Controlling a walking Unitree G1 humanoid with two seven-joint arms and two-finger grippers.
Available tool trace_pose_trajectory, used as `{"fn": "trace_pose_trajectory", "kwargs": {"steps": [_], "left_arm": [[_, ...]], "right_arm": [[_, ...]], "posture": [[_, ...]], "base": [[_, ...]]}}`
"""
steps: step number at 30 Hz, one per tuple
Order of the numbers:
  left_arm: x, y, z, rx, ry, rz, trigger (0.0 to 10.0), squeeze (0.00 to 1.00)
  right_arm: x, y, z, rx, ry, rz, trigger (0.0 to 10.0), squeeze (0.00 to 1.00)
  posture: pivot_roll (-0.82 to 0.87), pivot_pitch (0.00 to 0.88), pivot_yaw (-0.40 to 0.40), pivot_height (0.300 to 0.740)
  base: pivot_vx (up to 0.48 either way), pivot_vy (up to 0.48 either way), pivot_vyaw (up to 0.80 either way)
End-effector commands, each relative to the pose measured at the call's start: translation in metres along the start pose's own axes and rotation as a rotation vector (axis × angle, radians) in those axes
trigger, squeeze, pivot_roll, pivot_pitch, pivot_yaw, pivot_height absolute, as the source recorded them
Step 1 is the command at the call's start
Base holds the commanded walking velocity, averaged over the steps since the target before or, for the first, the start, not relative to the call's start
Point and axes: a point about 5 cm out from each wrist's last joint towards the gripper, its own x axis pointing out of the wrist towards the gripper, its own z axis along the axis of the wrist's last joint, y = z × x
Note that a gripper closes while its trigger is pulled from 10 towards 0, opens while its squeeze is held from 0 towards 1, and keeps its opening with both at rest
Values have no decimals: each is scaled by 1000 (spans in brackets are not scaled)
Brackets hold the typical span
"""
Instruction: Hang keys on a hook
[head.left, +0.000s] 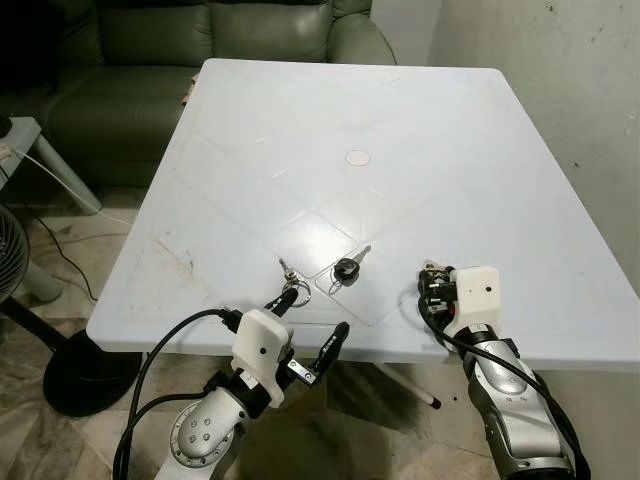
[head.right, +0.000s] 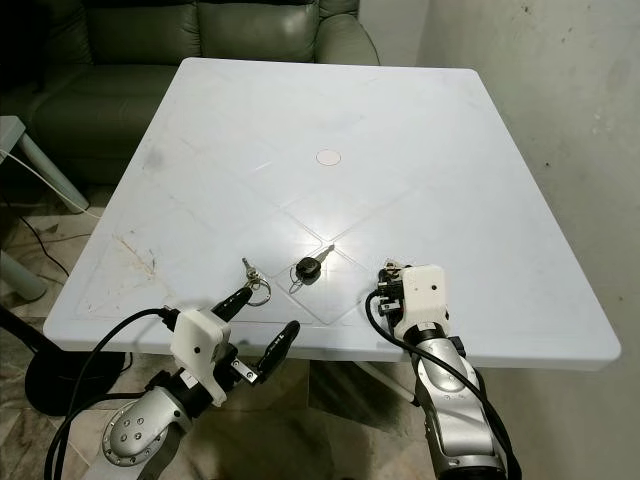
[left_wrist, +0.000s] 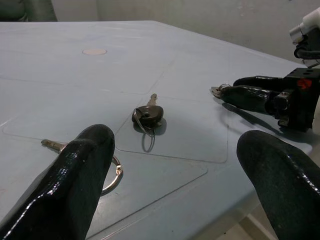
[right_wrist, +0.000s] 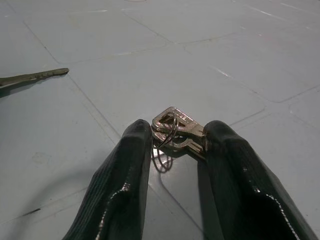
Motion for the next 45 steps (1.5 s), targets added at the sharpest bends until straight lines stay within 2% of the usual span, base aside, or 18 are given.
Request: {"fn": "trace_pose_trajectory", "kwargs": {"steps": [1, 4, 5, 6, 7, 9, 10, 30, 37, 45], "left_arm": [[0, -1, 1, 9, 6, -4, 10000, 0], [0, -2, 1, 8, 6, -3, 10000, 0], [0, -2, 1, 9, 7, -3, 10000, 0], [0, -2, 1, 9, 7, -3, 10000, 0], [0, -2, 1, 8, 7, -2, 10000, 0], [0, -2, 1, 8, 7, -2, 10000, 0], [0, -2, 1, 9, 7, -1, 10000, 0], [0, -1, 1, 11, 7, 5, 10000, 0], [4, 8, 4, -7, -11, 58, 10000, 0], [9, 21, 7, -31, -30, 142, 10000, 0]], "right_arm": [[0, 2, 3, -1, -8, 12, 39, 0], [-1, 3, 3, -1, -8, 17, 0, 0], [-1, 4, 3, -1, -6, 24, 706, 0], [-1, 4, 3, -1, -6, 24, 706, 0], [-1, 5, 3, 0, -5, 27, 392, 0], [-1, 5, 3, 0, -5, 27, 392, 0], [-1, 5, 3, 0, -5, 31, 0, 0], [-1, 2, 5, 22, -16, 20, 0, 0], [5, -7, 18, 127, -49, -62, 0, 0], [11, -12, 36, 116, -137, -148, 0, 0]], "posture": [[38, 152, -11, 740], [38, 152, -12, 740], [39, 152, -13, 740], [39, 152, -13, 740], [39, 152, -13, 740], [39, 152, -13, 740], [41, 153, -15, 740], [41, 149, -17, 740], [40, 142, -16, 740], [42, 122, -17, 740]], "base": [[0, 0, 0], [0, 0, 0], [0, 0, 0], [0, 0, 0], [0, 0, 0], [0, 0, 0], [0, 0, 0], [0, 0, 0], [0, 0, 0], [0, 0, 0]]}}
